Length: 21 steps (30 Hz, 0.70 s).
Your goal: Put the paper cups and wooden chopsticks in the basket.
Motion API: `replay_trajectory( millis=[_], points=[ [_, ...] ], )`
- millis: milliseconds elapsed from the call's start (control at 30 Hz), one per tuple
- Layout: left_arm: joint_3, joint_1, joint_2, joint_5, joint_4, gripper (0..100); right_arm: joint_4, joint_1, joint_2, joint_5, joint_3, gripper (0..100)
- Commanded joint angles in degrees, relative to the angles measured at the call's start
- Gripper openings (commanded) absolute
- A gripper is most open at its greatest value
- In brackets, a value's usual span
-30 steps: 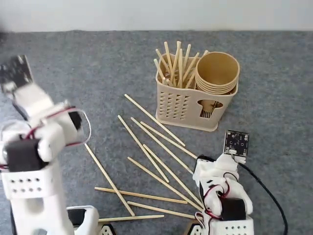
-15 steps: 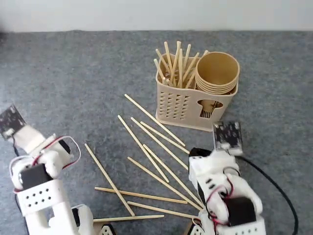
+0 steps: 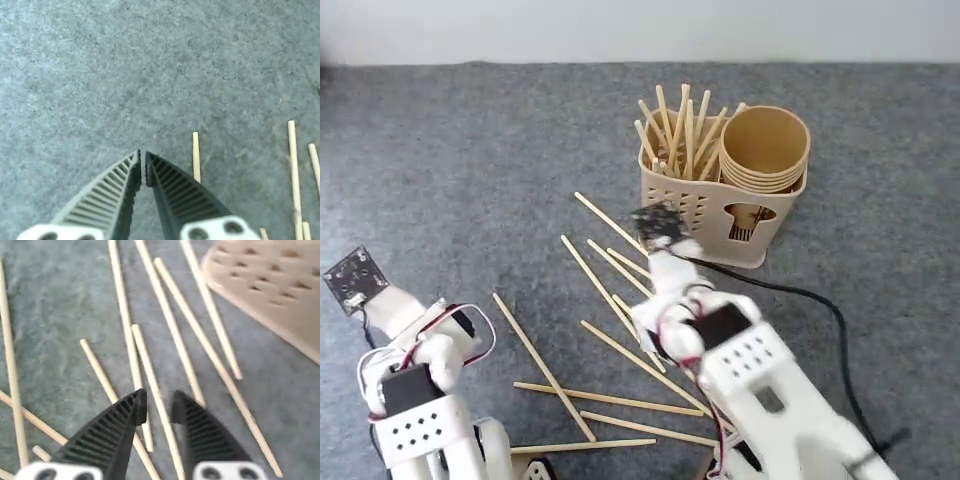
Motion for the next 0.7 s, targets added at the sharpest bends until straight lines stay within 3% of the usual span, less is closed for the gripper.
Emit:
replay_trajectory(
  millis=[0,367,667],
  points=[
    [0.48,-0.18,-2.20,-0.70,-1.58,1,-1.54,-1.98,9.45,0.26,-8.70,16.5],
    [3.74,-0.18,-5.10,-0.70,-4.40,1,-1.63,-5.05,36.26,0.70,-25.32,12.2],
    [3.82,-0.18,-5.10,-0.70,-4.40,1,-1.45,-4.70,48.92,3.34,-34.37,12.0]
  ],
)
